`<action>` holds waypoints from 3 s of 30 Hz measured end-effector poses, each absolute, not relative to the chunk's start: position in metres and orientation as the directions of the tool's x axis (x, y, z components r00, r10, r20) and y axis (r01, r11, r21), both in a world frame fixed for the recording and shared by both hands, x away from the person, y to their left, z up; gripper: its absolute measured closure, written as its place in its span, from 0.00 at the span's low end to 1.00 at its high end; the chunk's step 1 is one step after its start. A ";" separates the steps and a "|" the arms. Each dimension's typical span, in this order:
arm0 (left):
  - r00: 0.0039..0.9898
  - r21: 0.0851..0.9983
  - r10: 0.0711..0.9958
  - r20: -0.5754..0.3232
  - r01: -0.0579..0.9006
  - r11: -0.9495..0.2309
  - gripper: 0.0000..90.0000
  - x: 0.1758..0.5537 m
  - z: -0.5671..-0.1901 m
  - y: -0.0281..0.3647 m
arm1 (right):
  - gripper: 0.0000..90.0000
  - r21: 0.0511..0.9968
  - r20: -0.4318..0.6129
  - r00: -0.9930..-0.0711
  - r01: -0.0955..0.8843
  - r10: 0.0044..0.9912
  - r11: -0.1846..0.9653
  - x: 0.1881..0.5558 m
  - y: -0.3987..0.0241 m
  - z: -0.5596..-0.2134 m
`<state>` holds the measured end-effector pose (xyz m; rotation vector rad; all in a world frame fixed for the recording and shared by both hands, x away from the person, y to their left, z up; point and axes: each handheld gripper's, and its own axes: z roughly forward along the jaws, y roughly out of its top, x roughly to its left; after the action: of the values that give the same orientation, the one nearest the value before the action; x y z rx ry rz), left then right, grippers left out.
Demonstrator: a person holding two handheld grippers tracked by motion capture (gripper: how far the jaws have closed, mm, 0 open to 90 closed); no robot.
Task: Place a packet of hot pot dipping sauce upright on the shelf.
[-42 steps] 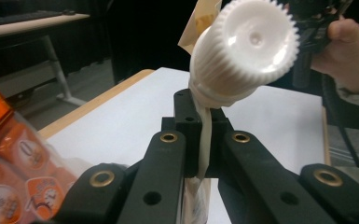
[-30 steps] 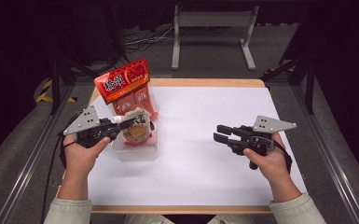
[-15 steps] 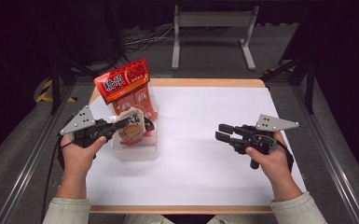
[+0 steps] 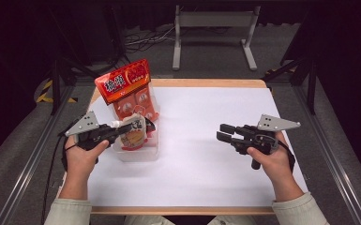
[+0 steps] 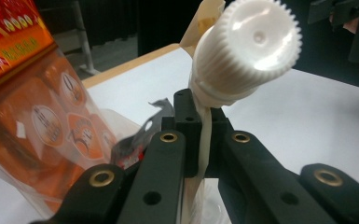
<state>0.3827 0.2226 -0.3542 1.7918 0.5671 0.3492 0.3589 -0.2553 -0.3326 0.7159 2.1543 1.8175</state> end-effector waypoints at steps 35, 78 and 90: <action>0.821 0.921 0.530 -0.213 0.350 -0.173 0.90 0.388 -0.395 0.223 | 0.67 0.968 0.181 -0.850 0.242 0.494 0.062 0.364 -0.256 -0.333; 0.663 0.936 0.746 -0.054 0.293 -0.193 0.05 0.318 -0.374 0.256 | 0.32 0.971 0.044 -0.688 0.199 0.725 0.130 0.346 -0.319 -0.351; 0.642 0.928 0.760 -0.101 0.336 -0.161 0.06 0.315 -0.408 0.268 | 0.30 0.962 0.049 -0.638 0.238 0.768 0.137 0.331 -0.348 -0.375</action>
<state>0.3149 0.2678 -0.4077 1.7553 0.8899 0.4774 0.3305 -0.3481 -0.3746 0.9633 1.9583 1.5193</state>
